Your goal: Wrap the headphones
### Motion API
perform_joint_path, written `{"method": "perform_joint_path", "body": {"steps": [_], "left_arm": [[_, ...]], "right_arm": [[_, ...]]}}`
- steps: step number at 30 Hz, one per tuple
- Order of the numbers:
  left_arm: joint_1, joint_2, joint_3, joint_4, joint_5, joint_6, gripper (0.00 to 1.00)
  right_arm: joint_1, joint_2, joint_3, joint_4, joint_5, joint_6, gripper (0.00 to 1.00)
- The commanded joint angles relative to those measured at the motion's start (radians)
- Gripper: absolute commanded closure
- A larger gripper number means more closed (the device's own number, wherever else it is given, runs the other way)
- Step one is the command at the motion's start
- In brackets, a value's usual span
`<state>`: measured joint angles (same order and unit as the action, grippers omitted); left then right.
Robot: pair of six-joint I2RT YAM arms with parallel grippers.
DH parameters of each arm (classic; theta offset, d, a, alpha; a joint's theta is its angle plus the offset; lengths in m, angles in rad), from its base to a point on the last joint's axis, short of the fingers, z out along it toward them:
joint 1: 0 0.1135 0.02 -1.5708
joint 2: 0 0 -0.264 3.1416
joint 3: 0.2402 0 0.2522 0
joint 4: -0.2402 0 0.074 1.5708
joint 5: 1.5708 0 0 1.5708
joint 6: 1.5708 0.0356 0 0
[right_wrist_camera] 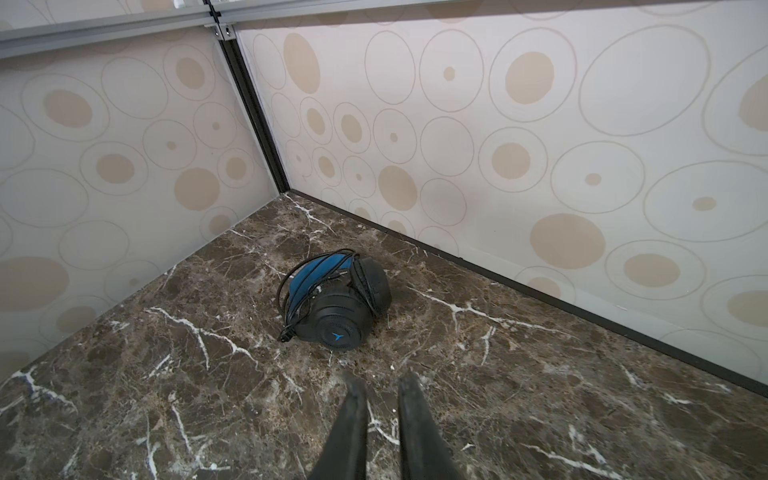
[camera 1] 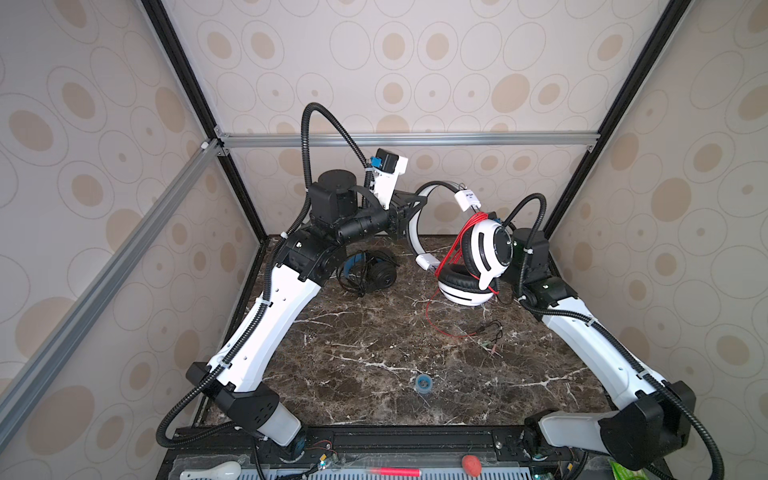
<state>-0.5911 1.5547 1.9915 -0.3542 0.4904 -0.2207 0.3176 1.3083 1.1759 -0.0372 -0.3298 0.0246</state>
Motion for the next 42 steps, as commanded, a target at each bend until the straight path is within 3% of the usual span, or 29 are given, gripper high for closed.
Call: {"method": "perform_joint_path", "body": {"steps": [1, 11, 21, 26, 31, 42], "left_arm": [[-0.003, -0.001, 0.077, 0.11, 0.034, -0.077, 1.0], [0.009, 0.003, 0.123, 0.133, -0.011, -0.132, 1.0], [0.012, -0.1, -0.092, 0.346, -0.26, -0.249, 1.0], [0.014, -0.143, -0.198, 0.464, -0.464, -0.329, 1.0], [0.028, -0.115, -0.187, 0.467, -0.636, -0.372, 1.0], [0.069, 0.033, -0.067, 0.373, -0.775, -0.462, 1.0]], "right_arm": [[-0.006, 0.026, -0.034, 0.102, -0.03, 0.074, 0.83], [-0.005, 0.103, -0.138, 0.241, -0.07, 0.172, 0.84], [-0.005, 0.174, -0.196, 0.342, -0.137, 0.26, 0.9], [0.0, 0.155, -0.208, 0.274, -0.115, 0.248, 0.98], [0.022, 0.107, -0.25, 0.19, -0.087, 0.22, 1.0], [0.149, -0.066, -0.308, -0.009, 0.019, 0.08, 1.0]]}}
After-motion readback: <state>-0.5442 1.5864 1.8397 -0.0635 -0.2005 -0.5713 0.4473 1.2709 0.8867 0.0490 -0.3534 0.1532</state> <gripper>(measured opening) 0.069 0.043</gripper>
